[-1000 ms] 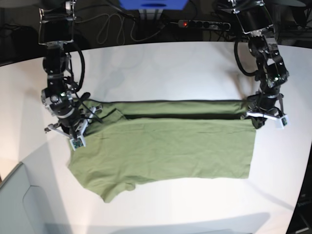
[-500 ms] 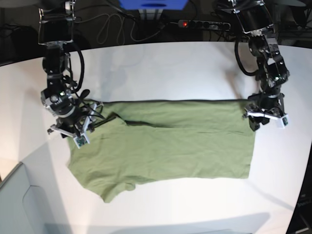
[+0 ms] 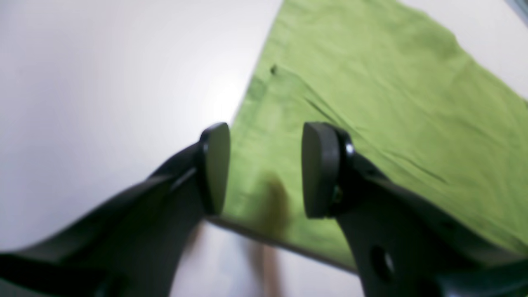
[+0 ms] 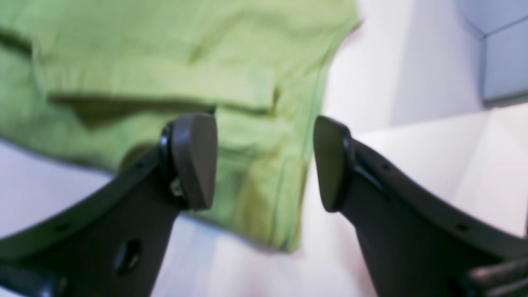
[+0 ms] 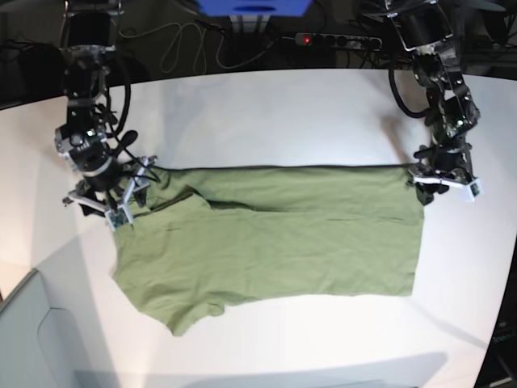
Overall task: Fold the T-shirt properly
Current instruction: 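Lower the held collar edge back onto the shirt with both grippers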
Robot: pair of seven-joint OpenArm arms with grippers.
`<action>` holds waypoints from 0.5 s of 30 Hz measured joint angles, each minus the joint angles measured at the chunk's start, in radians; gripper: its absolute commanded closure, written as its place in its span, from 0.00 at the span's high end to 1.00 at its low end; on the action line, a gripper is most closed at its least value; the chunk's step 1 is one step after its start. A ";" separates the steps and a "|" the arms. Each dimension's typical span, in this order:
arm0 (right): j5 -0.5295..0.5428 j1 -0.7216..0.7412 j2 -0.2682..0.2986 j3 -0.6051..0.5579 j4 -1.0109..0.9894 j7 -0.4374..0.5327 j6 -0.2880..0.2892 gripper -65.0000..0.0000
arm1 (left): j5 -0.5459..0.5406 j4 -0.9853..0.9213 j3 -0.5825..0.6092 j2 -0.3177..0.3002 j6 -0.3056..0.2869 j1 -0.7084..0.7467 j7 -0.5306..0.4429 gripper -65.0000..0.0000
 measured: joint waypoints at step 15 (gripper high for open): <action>0.006 -0.030 -0.005 0.135 -0.087 0.005 0.000 0.56 | -0.015 -0.132 -0.015 -0.002 -0.011 -0.007 -0.024 0.40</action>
